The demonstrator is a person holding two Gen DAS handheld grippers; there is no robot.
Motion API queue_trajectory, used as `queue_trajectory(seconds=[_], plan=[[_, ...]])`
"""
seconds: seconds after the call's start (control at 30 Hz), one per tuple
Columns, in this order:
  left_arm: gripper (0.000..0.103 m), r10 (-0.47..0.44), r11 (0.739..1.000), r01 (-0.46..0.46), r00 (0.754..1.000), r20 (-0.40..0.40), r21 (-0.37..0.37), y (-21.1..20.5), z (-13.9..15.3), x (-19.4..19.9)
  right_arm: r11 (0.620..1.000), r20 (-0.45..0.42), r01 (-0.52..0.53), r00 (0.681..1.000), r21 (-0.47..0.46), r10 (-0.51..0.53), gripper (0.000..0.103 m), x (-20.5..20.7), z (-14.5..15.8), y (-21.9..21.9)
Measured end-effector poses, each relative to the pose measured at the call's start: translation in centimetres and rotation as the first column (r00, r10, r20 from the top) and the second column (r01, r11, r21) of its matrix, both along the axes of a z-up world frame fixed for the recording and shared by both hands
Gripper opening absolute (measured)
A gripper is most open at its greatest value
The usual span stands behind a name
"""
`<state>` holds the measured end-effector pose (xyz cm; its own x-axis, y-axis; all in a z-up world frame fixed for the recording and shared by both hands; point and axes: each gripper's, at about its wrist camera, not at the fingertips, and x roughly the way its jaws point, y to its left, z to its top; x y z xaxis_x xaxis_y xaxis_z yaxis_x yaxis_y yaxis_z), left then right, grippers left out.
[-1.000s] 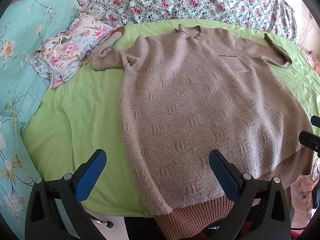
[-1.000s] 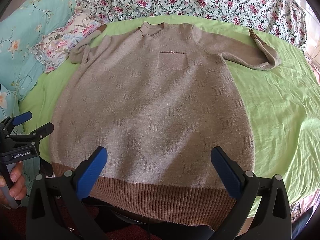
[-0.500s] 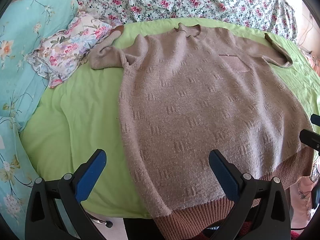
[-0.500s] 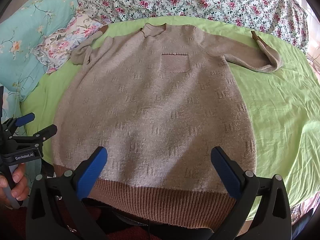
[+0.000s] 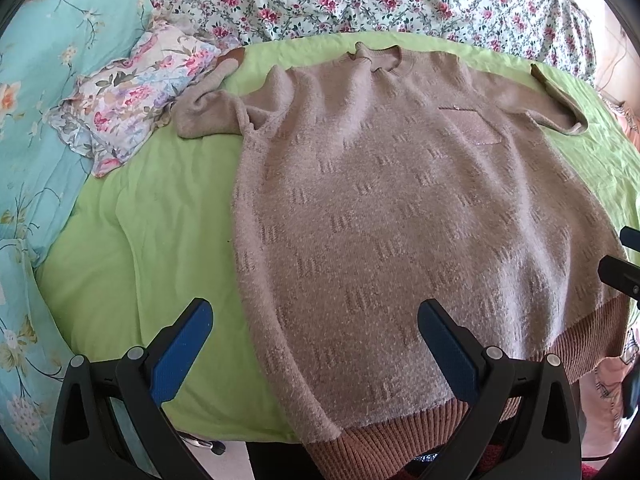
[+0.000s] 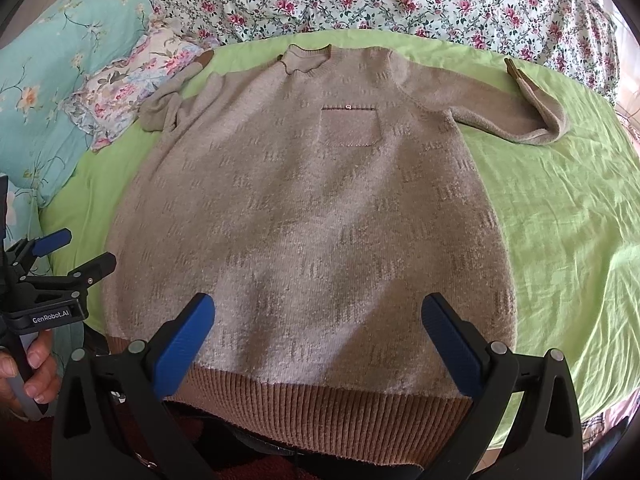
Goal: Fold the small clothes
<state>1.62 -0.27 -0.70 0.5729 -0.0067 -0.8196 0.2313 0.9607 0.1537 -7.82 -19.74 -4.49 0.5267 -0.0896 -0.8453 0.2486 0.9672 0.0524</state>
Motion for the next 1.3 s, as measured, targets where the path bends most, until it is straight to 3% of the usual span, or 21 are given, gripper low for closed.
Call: queue_trajectory(seconds=[0.5,0.77,0.93,1.07,1.3], plan=[[0.102,-0.012,1.000,0.012,0.999,-0.036,-0.011,-0.7,-0.6,2.2,1.000,0.010,0.023,1.000,0.021,-0.023,0.103,1.4,0.0,-1.9],[0.102,-0.011,1.000,0.009,0.999,-0.053,-0.029,-1.1,-1.2,4.5,0.997,0.033,0.062,0.997,0.043,-0.063,0.103,2.8,0.6,-5.1],[0.102,-0.022,0.999,0.020,0.998,-0.059,-0.034,-1.5,-1.4,6.6,0.995,0.065,0.098,0.993,0.029,-0.100,0.103,4.5,1.2,-8.8],[0.102,-0.024,0.995,0.021,0.999,-0.030,-0.098,-1.3,-1.1,8.7,0.991,0.097,0.137,0.986,0.011,-0.137,0.102,6.2,1.9,-12.6],[0.102,-0.008,0.994,0.008,1.000,-0.004,-0.106,-2.1,-0.3,12.7,0.963,0.176,0.268,0.947,0.028,-0.269,0.085,11.8,3.0,-22.9]])
